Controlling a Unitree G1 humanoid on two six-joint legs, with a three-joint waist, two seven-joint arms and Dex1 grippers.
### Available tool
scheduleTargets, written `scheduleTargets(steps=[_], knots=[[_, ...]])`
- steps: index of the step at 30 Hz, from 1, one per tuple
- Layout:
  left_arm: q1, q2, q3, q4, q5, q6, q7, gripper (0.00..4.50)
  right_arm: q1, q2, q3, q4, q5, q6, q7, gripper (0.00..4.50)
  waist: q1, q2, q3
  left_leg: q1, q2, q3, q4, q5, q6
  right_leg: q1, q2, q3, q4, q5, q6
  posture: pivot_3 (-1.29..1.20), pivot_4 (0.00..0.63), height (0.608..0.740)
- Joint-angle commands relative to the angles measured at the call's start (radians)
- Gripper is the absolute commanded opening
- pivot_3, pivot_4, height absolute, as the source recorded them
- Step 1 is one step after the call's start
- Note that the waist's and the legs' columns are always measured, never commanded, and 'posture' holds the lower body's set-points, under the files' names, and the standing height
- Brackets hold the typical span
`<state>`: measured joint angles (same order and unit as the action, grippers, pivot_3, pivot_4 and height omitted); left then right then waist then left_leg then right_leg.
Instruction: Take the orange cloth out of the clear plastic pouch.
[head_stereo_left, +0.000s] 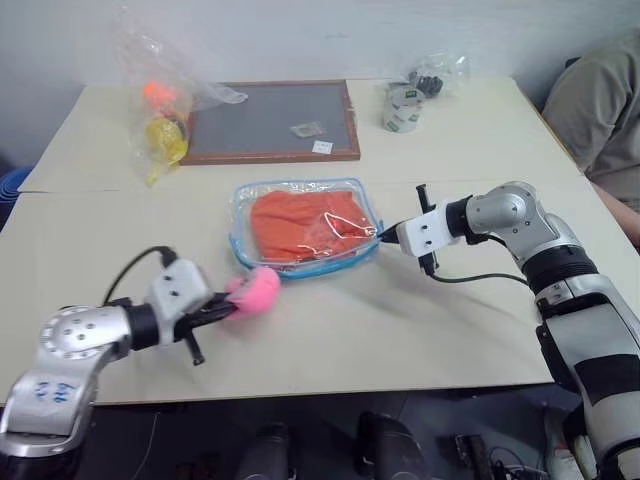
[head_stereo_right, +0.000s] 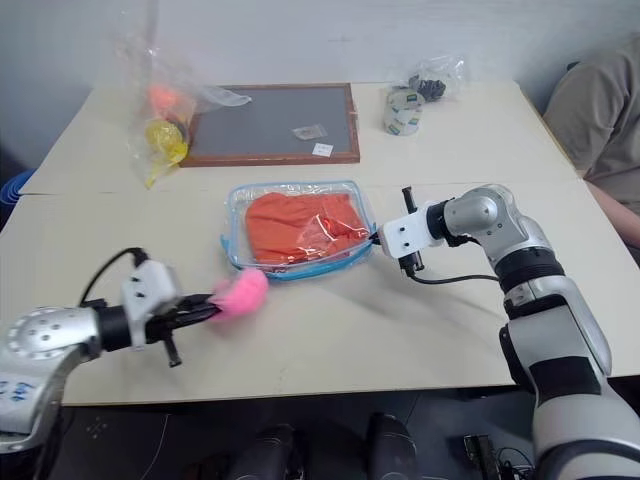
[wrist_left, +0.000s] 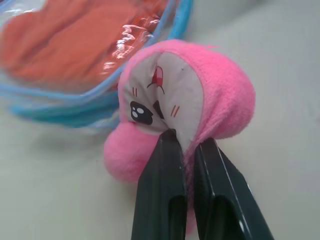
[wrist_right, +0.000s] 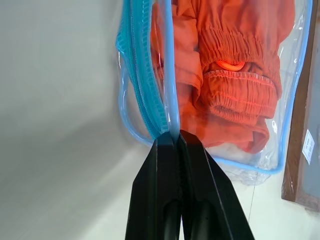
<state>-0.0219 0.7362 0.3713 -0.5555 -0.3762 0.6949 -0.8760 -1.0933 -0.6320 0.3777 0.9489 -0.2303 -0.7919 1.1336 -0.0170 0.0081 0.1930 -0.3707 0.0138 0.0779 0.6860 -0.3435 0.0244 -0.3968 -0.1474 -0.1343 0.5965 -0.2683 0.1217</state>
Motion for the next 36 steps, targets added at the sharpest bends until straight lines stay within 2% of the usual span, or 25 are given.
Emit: scheduleTargets(steps=[1, 6, 14, 24, 28, 34, 36], knots=[[-0.015, 0.012, 0.105, -0.004, -0.096, 0.064, 0.025, 0.02, 0.005, -0.021, -0.05, -0.034, 0.052, 0.021, 0.02, 0.0, -0.001, 0.0, 0.0, 0.0, 0.0, 0.0, 0.0, 0.0, 0.0, 0.0, 0.0, 0.0, 0.0, 0.0, 0.0, 0.0, 0.15, 0.74], [-0.01, 0.026, 0.166, 0.064, -0.138, 0.087, 0.058, 0.02, 0.035, -0.029, -0.065, -0.066, 0.072, 0.036, 0.043, 0.0, -0.011, 0.0, 0.0, 0.0, 0.0, 0.0, 0.0, 0.0, 0.0, 0.0, 0.0, 0.0, 0.0, 0.0, 0.0, 0.0, 0.15, 0.74], [0.079, 0.023, 0.136, 0.138, -0.107, -0.009, 0.067, 0.02, 0.053, -0.037, -0.071, -0.1, 0.077, 0.055, 0.045, 0.0, -0.012, 0.0, 0.0, 0.0, 0.0, 0.0, -0.001, 0.0, -0.001, 0.0, 0.0, 0.0, 0.0, 0.0, 0.0, 0.0, 0.15, 0.74], [0.074, 0.033, 0.144, 0.221, -0.115, -0.053, 0.09, 0.02, 0.065, -0.044, -0.068, -0.123, 0.092, 0.082, 0.075, 0.0, -0.013, 0.0, 0.0, 0.0, 0.0, 0.0, -0.001, -0.001, -0.001, 0.0, 0.0, 0.0, 0.0, 0.0, 0.0, 0.0, 0.15, 0.74], [0.079, 0.017, 0.13, 0.213, -0.133, -0.037, 0.099, 1.17, 0.089, -0.051, -0.068, -0.156, 0.105, 0.114, 0.104, 0.97, -0.011, 0.0, 0.0, 0.0, 0.0, 0.0, -0.001, -0.001, -0.001, 0.0, 0.0, 0.0, 0.0, 0.0, 0.0, 0.0, 0.15, 0.74], [0.117, 0.004, 0.154, 0.196, -0.152, -0.019, 0.126, 2.96, 0.151, -0.074, -0.102, -0.258, 0.152, 0.202, 0.112, 2.9, -0.012, 0.0, 0.0, 0.001, 0.0, 0.0, -0.001, -0.001, -0.001, 0.0, 0.0, 0.0, 0.0, 0.0, 0.0, 0.0, 0.15, 0.74], [0.141, 0.008, 0.203, 0.178, -0.187, 0.017, 0.131, 3.6, 0.205, -0.094, -0.14, -0.354, 0.203, 0.298, 0.123, 3.61, -0.012, 0.0, 0.0, 0.0, 0.0, 0.0, -0.001, -0.001, -0.001, 0.0, 0.0, 0.0, 0.0, 0.0, 0.0, 0.0, 0.15, 0.74]])
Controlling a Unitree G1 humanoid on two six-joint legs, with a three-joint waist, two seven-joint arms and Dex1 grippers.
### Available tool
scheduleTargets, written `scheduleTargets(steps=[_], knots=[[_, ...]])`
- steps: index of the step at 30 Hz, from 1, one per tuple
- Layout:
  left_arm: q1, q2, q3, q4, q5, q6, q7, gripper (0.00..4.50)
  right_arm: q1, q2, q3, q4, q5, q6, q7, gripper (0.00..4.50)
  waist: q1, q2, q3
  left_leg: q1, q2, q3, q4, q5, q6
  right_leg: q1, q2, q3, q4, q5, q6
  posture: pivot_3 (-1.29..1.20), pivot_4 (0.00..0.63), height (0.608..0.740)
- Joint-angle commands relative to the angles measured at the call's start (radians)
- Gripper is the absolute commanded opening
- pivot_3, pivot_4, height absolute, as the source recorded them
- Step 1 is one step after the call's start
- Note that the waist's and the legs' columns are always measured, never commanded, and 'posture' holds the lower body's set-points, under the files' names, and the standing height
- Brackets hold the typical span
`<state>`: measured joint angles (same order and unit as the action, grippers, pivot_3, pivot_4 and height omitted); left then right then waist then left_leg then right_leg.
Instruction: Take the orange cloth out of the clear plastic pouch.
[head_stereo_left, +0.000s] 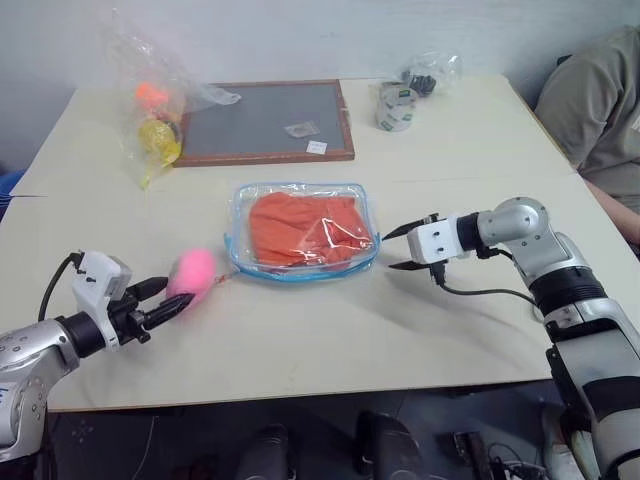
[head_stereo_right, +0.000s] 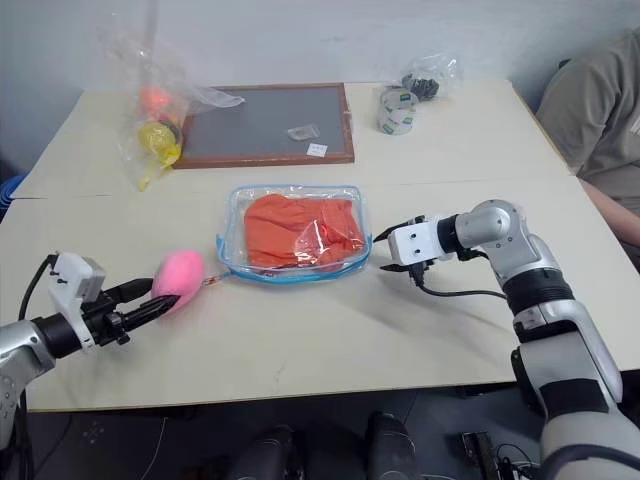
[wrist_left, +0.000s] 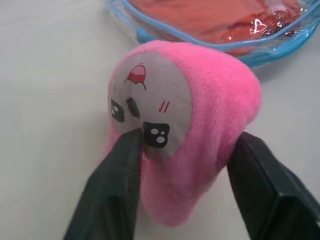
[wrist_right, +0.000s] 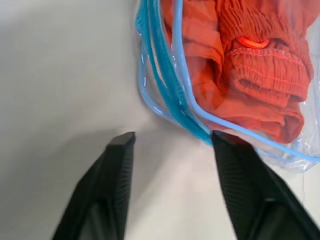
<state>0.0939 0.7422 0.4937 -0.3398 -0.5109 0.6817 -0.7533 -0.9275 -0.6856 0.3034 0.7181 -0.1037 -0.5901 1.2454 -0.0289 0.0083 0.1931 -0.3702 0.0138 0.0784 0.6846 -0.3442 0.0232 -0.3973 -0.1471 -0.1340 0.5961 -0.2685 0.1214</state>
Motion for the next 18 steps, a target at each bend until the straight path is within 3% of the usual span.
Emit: scheduleTargets(steps=[1, 2, 5, 8, 13, 18], knots=[[0.034, 0.004, 0.107, -0.046, -0.077, 0.049, 0.006, 3.93, 0.065, -0.051, -0.081, -0.17, 0.1, 0.144, 0.015, 3.96, 0.0, 0.0, 0.0, 0.0, 0.0, 0.0, 0.0, 0.0, 0.0, 0.0, 0.0, 0.0, 0.0, 0.0, 0.0, 0.0, 0.15, 0.74], [0.047, 0.008, 0.149, -0.048, -0.108, 0.062, -0.009, 4.2, 0.107, -0.069, -0.104, -0.248, 0.145, 0.227, 0.03, 4.26, 0.002, 0.0, 0.0, 0.0, 0.0, 0.0, 0.0, 0.0, 0.0, 0.0, 0.0, 0.0, 0.0, 0.0, 0.0, 0.0, 0.15, 0.74], [0.056, 0.039, 0.215, -0.016, -0.123, 0.058, -0.021, 4.2, 0.213, -0.112, -0.155, -0.455, 0.256, 0.444, 0.059, 4.26, 0.006, 0.0, 0.0, -0.001, 0.0, -0.001, 0.0, 0.0, 0.0, 0.0, 0.0, 0.0, -0.001, 0.0, 0.0, 0.0, 0.15, 0.74], [-0.005, 0.103, 0.196, -0.005, -0.098, 0.024, -0.022, 4.2, 0.329, -0.163, -0.21, -0.675, 0.4, 0.699, 0.074, 4.26, 0.022, 0.0, 0.0, 0.0, 0.0, -0.001, 0.0, 0.0, 0.0, 0.0, 0.0, -0.001, 0.0, 0.0, 0.0, 0.0, 0.15, 0.74], [-0.242, 0.232, -0.242, -0.118, 0.145, -0.201, -0.064, 4.2, 0.499, -0.222, -0.275, -0.949, 0.566, 0.996, 0.03, 4.26, 0.053, 0.0, -0.001, 0.001, -0.002, -0.001, 0.001, 0.0, 0.0, 0.001, -0.002, 0.0, 0.0, 0.0, 0.0, 0.0, 0.15, 0.74], [-0.416, 0.185, -0.541, -0.018, 0.367, -0.417, -0.094, 4.2, 0.553, -0.21, -0.296, -1.028, 0.587, 1.078, -0.045, 4.26, 0.046, 0.001, -0.001, 0.0, -0.001, 0.006, -0.001, -0.002, 0.0, -0.003, 0.0, 0.002, 0.0, 0.001, -0.001, 0.0, 0.15, 0.74]])
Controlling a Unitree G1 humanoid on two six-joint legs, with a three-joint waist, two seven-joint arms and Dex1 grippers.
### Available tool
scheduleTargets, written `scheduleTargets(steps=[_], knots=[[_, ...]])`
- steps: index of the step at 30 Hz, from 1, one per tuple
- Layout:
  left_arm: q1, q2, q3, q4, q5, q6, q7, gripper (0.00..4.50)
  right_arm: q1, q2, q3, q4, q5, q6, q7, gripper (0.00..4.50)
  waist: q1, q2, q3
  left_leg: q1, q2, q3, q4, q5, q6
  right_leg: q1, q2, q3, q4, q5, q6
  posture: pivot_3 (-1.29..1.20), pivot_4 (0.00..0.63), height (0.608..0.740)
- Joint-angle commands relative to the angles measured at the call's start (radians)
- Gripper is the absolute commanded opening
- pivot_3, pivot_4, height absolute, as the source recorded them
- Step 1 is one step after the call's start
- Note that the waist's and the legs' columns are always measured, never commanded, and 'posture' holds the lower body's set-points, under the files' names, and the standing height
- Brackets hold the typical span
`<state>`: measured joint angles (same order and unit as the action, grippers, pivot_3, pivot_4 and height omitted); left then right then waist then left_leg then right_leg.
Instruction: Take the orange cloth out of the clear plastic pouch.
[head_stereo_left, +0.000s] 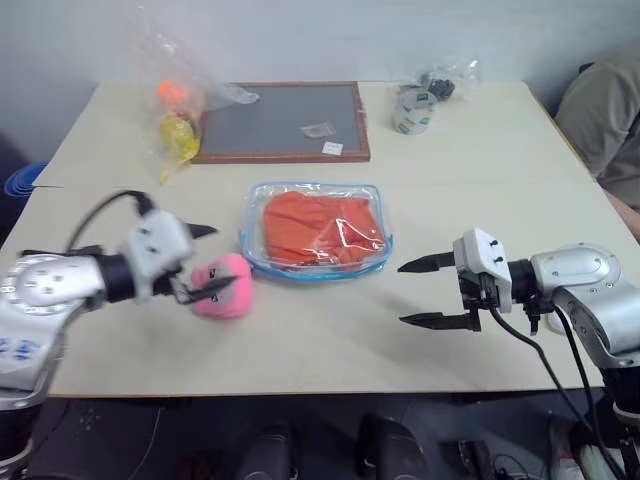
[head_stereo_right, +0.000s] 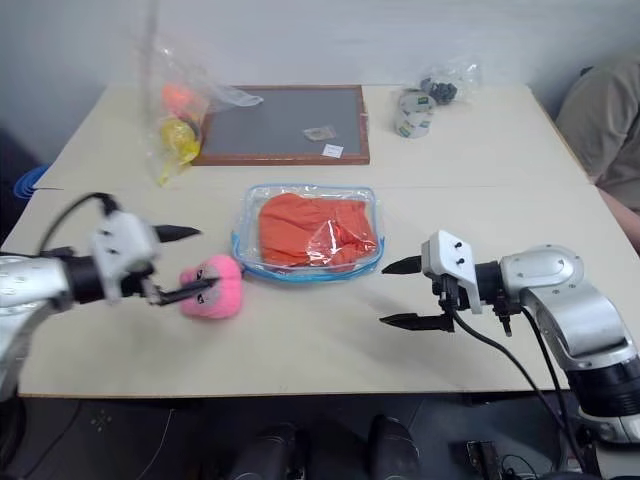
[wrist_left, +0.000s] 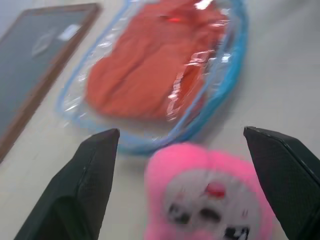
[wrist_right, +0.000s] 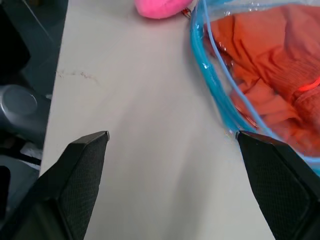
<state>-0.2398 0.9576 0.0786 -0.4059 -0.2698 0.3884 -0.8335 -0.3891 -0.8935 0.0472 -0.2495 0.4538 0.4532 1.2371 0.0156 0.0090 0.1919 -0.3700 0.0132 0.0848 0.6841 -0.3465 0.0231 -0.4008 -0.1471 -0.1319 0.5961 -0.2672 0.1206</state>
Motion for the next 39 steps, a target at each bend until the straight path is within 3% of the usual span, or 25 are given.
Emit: scheduleTargets(steps=[1, 4, 7, 8, 12, 21, 22, 29, 34, 37, 39], knots=[[-0.117, -0.051, -0.177, 0.076, 0.162, -0.16, -0.019, 4.2, 0.025, 0.0, -0.043, -0.072, 0.031, 0.043, -0.046, 4.26, 0.002, 0.0, 0.0, -0.001, -0.001, 0.001, 0.0, 0.0, 0.0, -0.001, 0.001, 0.0, 0.001, 0.0, 0.0, 0.0, 0.15, 0.74], [-0.228, -0.131, -0.3, 0.209, 0.287, -0.278, -0.009, 4.2, 0.048, 0.009, -0.064, -0.097, 0.038, 0.065, -0.085, 4.26, 0.008, 0.0, 0.0, -0.002, -0.003, 0.01, 0.001, 0.0, 0.0, -0.004, 0.002, 0.002, 0.002, 0.0, 0.0, 0.0, 0.15, 0.74], [-0.284, -0.191, -0.331, 0.304, 0.342, -0.343, 0.02, 4.2, 0.07, 0.009, -0.08, -0.11, 0.038, 0.068, -0.114, 4.26, 0.008, -0.001, 0.0, -0.002, -0.003, 0.012, 0.001, 0.0, 0.0, -0.005, 0.003, 0.003, 0.003, 0.0, 0.0, 0.0, 0.15, 0.74], [-0.293, -0.195, -0.341, 0.327, 0.362, -0.37, 0.018, 4.02, 0.077, 0.008, -0.082, -0.113, 0.036, 0.065, -0.119, 4.29, 0.008, -0.001, 0.0, -0.003, -0.003, 0.012, 0.001, 0.0, 0.0, -0.005, 0.003, 0.003, 0.003, 0.0, 0.0, 0.0, 0.15, 0.74], [-0.312, -0.211, -0.35, 0.386, 0.399, -0.439, 0.004, 3.02, 0.096, 0.009, -0.092, -0.122, 0.037, 0.062, -0.135, 4.3, 0.008, -0.001, 0.0, -0.003, -0.002, 0.012, 0.001, 0.0, 0.001, -0.007, 0.003, 0.003, 0.003, 0.0, 0.0, 0.0, 0.15, 0.74], [-0.324, -0.241, -0.315, 0.386, 0.376, -0.439, -0.016, 0.13, 0.108, 0.019, -0.089, -0.121, 0.033, 0.055, -0.171, 4.3, 0.01, -0.002, 0.0, -0.004, -0.001, 0.01, 0.003, 0.001, 0.001, -0.006, 0.002, 0.004, 0.005, 0.0, 0.0, 0.0, 0.15, 0.74], [-0.32, -0.24, -0.311, 0.376, 0.374, -0.428, -0.018, 0.01, 0.107, 0.02, -0.087, -0.119, 0.032, 0.053, -0.173, 4.3, 0.01, -0.002, 0.0, -0.004, -0.001, 0.01, 0.003, 0.001, 0.001, -0.007, 0.002, 0.004, 0.005, 0.0, 0.0, 0.0, 0.15, 0.74], [-0.301, -0.248, -0.277, 0.346, 0.345, -0.355, -0.029, 0.01, 0.093, 0.033, -0.072, -0.104, 0.02, 0.041, -0.179, 4.3, 0.009, -0.002, 0.0, -0.004, -0.001, 0.01, 0.004, 0.001, 0.001, -0.007, 0.002, 0.004, 0.005, 0.0, 0.0, 0.0, 0.15, 0.74], [-0.324, -0.332, -0.208, 0.286, 0.224, -0.154, -0.011, 0.01, 0.053, 0.064, -0.042, -0.085, -0.012, 0.025, -0.204, 4.3, 0.009, -0.002, 0.0, -0.004, -0.001, 0.009, 0.005, 0.001, 0.001, -0.007, 0.002, 0.004, 0.006, 0.0, 0.0, 0.0, 0.15, 0.74], [-0.332, -0.371, -0.178, 0.236, 0.178, -0.047, 0.01, 0.0, 0.031, 0.094, -0.016, -0.079, -0.043, 0.021, -0.228, 3.69, 0.009, -0.002, 0.0, -0.005, 0.0, 0.009, 0.007, 0.001, 0.001, -0.007, 0.002, 0.003, 0.007, 0.0, 0.0, 0.0, 0.15, 0.74], [-0.33, -0.382, -0.173, 0.205, 0.167, -0.005, 0.021, 0.0, 0.021, 0.114, 0.006, -0.084, -0.062, 0.017, -0.242, 3.0, 0.009, -0.002, 0.0, -0.006, 0.0, 0.008, 0.007, 0.001, 0.001, -0.007, 0.002, 0.003, 0.008, 0.0, 0.0, 0.0, 0.15, 0.74]])
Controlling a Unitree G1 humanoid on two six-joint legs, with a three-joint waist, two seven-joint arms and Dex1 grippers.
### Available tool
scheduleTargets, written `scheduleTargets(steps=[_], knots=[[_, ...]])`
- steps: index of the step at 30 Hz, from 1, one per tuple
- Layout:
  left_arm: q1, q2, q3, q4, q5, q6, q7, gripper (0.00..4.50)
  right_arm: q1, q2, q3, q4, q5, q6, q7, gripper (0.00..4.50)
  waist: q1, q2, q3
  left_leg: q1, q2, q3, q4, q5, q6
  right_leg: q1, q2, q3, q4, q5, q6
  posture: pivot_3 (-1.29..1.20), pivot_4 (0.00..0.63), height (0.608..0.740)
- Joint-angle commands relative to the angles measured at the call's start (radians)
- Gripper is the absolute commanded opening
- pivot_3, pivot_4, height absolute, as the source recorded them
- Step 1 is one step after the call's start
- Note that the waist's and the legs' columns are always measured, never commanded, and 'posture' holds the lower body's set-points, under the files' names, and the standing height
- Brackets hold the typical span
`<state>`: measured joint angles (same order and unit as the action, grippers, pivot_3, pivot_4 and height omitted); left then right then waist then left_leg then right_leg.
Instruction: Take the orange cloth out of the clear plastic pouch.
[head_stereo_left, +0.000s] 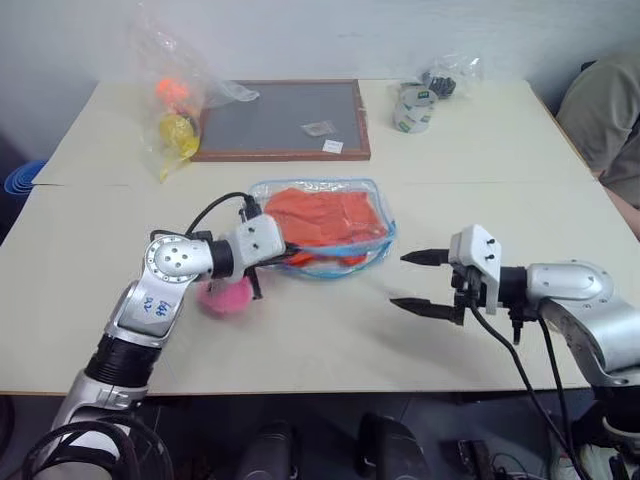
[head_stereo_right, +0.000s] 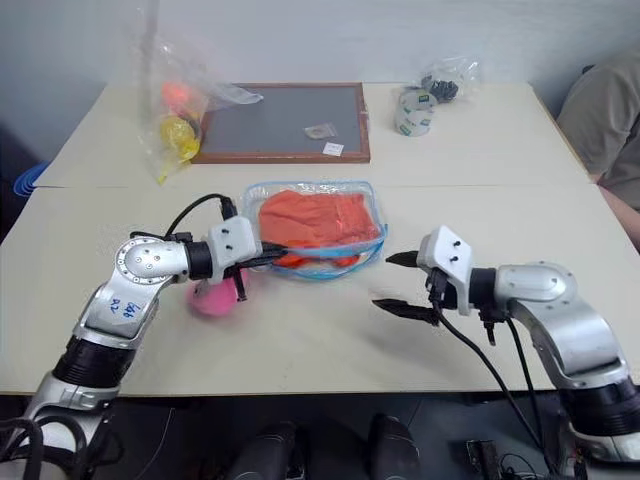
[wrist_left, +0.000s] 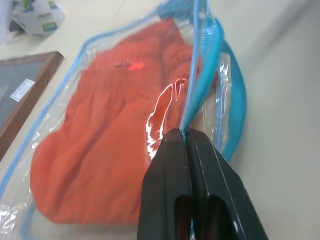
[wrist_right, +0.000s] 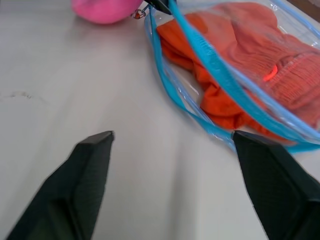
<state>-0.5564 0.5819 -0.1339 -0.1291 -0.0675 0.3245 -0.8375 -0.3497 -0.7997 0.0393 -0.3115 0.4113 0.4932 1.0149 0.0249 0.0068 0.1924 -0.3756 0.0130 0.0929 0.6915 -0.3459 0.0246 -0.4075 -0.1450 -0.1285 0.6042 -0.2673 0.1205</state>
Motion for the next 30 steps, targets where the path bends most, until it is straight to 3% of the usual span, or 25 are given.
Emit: scheduleTargets(steps=[1, 8, 14, 17, 28, 30], knots=[[-0.008, -0.008, 0.038, -0.087, -0.037, 0.069, 0.029, 0.0, -0.027, 0.035, 0.031, -0.026, -0.034, -0.025, -0.035, 2.66, -0.001, 0.0, 0.0, 0.0, 0.0, 0.0, 0.0, 0.0, 0.0, 0.0, 0.0, 0.0, 0.0, 0.0, 0.0, 0.0, 0.15, 0.74], [0.03, -0.017, 0.032, -0.163, -0.036, 0.114, 0.056, 0.0, -0.14, 0.184, 0.167, 0.047, -0.255, -0.169, -0.199, 0.18, -0.005, 0.0, 0.0, 0.0, 0.0, 0.0, 0.0, 0.0, 0.0, -0.001, 0.0, 0.001, 0.001, 0.0, 0.0, 0.0, 0.15, 0.74], [0.017, -0.037, 0.025, -0.202, -0.036, 0.173, 0.09, 0.0, -0.192, 0.226, 0.281, 0.167, -0.482, -0.387, -0.274, 0.02, -0.001, 0.0, 0.0, -0.001, 0.0, 0.001, 0.002, 0.0, 0.0, -0.002, 0.0, 0.002, 0.001, 0.0, 0.0, 0.0, 0.15, 0.74], [0.013, -0.044, 0.021, -0.234, -0.043, 0.198, 0.096, 0.0, -0.224, 0.239, 0.33, 0.249, -0.607, -0.465, -0.335, 0.61, -0.005, 0.0, 0.0, -0.001, 0.0, 0.0, 0.003, 0.0, 0.0, -0.002, 0.0, 0.002, 0.002, 0.0, 0.0, 0.0, 0.15, 0.74], [0.013, -0.06, 0.011, -0.291, -0.044, 0.239, 0.119, 0.0, -0.302, 0.249, 0.421, 0.434, -0.913, -0.753, -0.488, 4.42, -0.017, 0.0, 0.0, -0.001, 0.001, 0.0, 0.002, 0.0, 0.0, -0.002, 0.0, 0.002, 0.002, 0.0, 0.0, 0.0, 0.15, 0.74], [0.012, -0.061, 0.011, -0.293, -0.043, 0.239, 0.123, 0.0, -0.313, 0.243, 0.438, 0.461, -0.959, -0.791, -0.501, 4.42, -0.023, 0.0, 0.0, -0.001, 0.001, 0.0, 0.002, 0.0, 0.0, -0.002, 0.0, 0.002, 0.002, 0.0, 0.0, 0.0, 0.15, 0.74]])
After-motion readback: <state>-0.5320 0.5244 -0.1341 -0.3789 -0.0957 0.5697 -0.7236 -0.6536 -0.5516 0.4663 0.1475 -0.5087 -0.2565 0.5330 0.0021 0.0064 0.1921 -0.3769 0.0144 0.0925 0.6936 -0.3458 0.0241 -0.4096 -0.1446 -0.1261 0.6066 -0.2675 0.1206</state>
